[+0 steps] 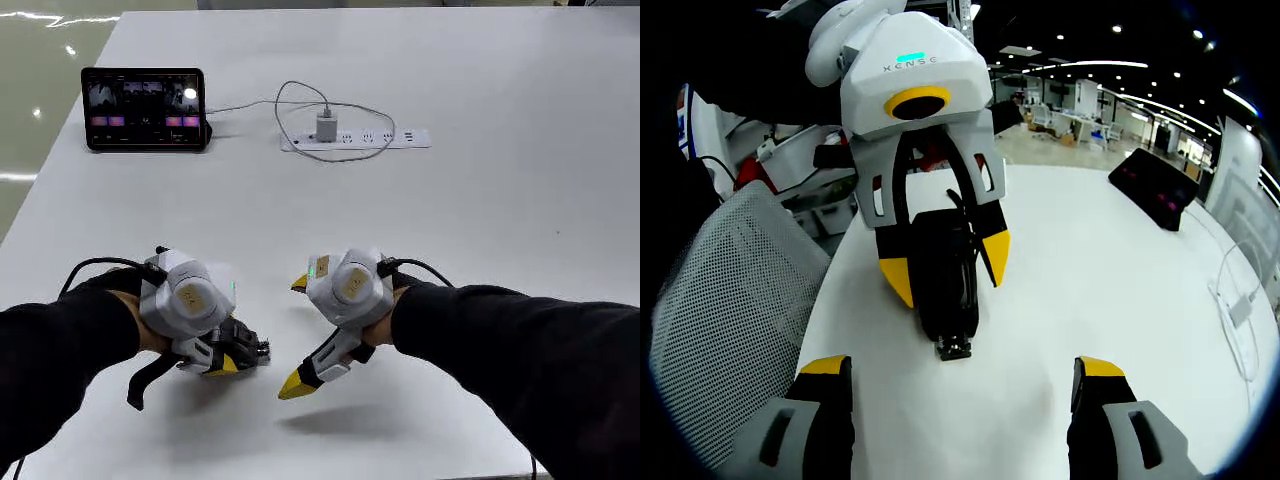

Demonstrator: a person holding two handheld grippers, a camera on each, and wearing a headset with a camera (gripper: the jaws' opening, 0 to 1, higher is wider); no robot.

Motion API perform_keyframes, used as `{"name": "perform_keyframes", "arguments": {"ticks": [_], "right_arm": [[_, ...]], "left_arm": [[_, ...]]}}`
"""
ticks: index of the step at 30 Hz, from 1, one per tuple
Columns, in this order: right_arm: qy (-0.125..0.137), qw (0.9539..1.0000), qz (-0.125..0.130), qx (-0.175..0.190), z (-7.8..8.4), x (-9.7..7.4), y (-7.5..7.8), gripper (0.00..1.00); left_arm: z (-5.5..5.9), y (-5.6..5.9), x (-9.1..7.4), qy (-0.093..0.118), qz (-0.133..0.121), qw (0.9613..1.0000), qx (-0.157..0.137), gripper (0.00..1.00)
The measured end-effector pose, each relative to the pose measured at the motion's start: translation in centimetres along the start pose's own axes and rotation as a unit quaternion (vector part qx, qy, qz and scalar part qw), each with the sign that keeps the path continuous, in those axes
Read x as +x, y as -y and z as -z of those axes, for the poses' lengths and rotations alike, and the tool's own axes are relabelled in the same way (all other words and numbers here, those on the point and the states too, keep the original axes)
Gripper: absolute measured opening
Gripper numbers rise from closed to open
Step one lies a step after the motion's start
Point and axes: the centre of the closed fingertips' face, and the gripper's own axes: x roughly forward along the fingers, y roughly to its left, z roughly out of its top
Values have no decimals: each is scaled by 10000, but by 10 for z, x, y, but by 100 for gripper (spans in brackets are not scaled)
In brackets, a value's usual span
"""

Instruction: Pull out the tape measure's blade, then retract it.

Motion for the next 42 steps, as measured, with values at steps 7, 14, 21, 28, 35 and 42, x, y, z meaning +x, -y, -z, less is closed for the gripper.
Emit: {"name": "perform_keyframes", "arguments": {"ticks": [7, 14, 21, 28, 35, 42], "right_arm": [[-37, 9999, -129, -86, -2, 10, -5, 63], [-161, 9989, -162, -406, 1, 20, -6, 42], [-239, 9981, -141, -546, 3, 28, -5, 29], [-305, 9974, -183, -632, 4, 37, -9, 13], [-361, 9976, -133, -571, 3, 40, -7, 12], [-292, 9977, -99, -599, 5, 39, -6, 11]], "left_arm": [[0, 1, 0, 17, 41, 10000, 47, 35], [0, 0, 1, 29, -12, 10000, 33, 35], [0, 0, 1, 59, 2, 10000, 16, 35], [0, 0, 1, 105, -16, 9999, -16, 35], [0, 0, 1, 109, -42, 9999, -21, 35], [0, 0, 2, 132, -27, 9999, -13, 35]]}}
